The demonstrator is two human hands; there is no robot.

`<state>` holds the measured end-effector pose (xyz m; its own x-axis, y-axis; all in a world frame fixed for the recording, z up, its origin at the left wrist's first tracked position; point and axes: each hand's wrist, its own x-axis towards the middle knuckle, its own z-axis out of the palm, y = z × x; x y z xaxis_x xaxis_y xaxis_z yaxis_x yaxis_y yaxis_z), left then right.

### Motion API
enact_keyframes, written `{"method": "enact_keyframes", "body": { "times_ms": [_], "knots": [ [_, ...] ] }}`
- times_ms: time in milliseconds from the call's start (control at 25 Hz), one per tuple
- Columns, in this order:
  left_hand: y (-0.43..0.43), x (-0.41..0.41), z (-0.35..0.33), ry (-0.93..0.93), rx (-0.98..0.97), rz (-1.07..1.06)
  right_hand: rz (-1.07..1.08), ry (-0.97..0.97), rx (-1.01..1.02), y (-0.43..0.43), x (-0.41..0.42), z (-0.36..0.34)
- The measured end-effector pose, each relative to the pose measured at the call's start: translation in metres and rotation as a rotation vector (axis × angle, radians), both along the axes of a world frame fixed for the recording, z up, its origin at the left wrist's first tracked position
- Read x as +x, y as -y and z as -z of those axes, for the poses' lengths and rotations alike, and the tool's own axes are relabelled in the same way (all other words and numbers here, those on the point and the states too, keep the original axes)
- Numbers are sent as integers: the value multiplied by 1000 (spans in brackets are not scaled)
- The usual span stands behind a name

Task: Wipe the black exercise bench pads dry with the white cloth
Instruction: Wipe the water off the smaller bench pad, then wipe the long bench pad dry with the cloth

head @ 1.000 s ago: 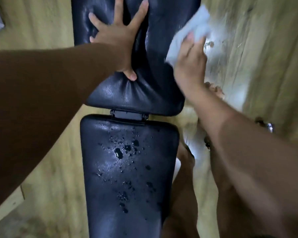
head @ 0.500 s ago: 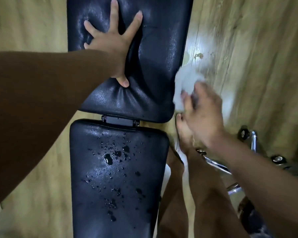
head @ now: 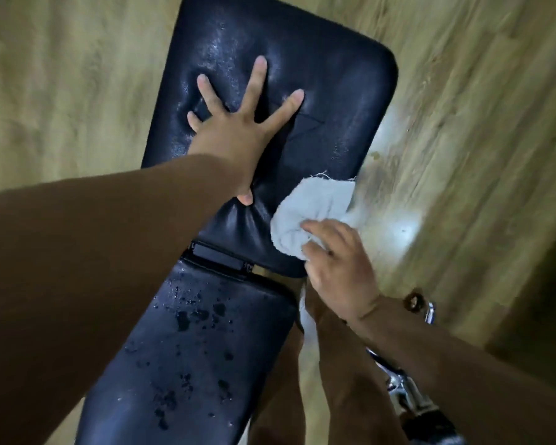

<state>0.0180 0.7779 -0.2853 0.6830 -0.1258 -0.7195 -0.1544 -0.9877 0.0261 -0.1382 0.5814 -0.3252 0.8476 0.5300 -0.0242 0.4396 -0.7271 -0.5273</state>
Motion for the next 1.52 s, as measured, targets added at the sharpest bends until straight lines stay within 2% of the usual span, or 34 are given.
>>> {"method": "enact_keyframes", "body": {
  "times_ms": [40,80,200,280,400,480,560,640,680,720,760,880,920,960,1000,1120,1200,1320,1440,1520],
  "knots": [
    [-2,0,1,6,1,4,-75,-2,-26,6,18,6],
    [-3,0,2,12,5,16,-54,-9,-57,9,49,7],
    [-2,0,3,14,-5,43,349,178,-224,13,162,4],
    [-2,0,3,9,-5,39,461,165,-353,12,216,-3],
    [-3,-4,1,24,-25,36,473,122,-420,-17,199,-9],
    [-7,-12,-4,54,-78,8,317,121,-346,-38,122,-10],
    [-22,-28,-6,145,-165,-51,-4,24,-193,-50,38,-18],
    [-48,-60,-14,253,-280,-212,-329,55,-228,-46,22,-10],
    [-68,-82,-17,334,-321,-280,-421,185,-321,-41,41,-2],
    [-89,-108,-18,420,-348,-337,-387,331,-396,-37,68,7],
    [-111,-135,-18,486,-358,-388,-230,409,-429,-37,99,11],
    [-161,-214,-11,510,-289,-482,405,262,-408,-55,156,1],
    [-170,-239,-10,475,-271,-488,514,219,-396,-76,142,1],
    [-174,-260,-10,446,-269,-477,529,196,-420,-102,112,0],
    [-175,-278,-9,437,-278,-461,436,201,-412,-127,75,1],
    [-173,-315,-7,435,-298,-458,-135,127,-279,-161,-25,0],
    [-167,-323,-4,390,-250,-487,-343,155,-275,-159,-14,0],
    [-159,-330,3,371,-182,-531,-292,273,-346,-165,9,3],
    [-159,-333,6,409,-213,-538,-180,214,-296,-208,-10,0],
    [-162,-336,9,420,-220,-514,-259,183,-230,-243,-13,-1]
  ]
}}
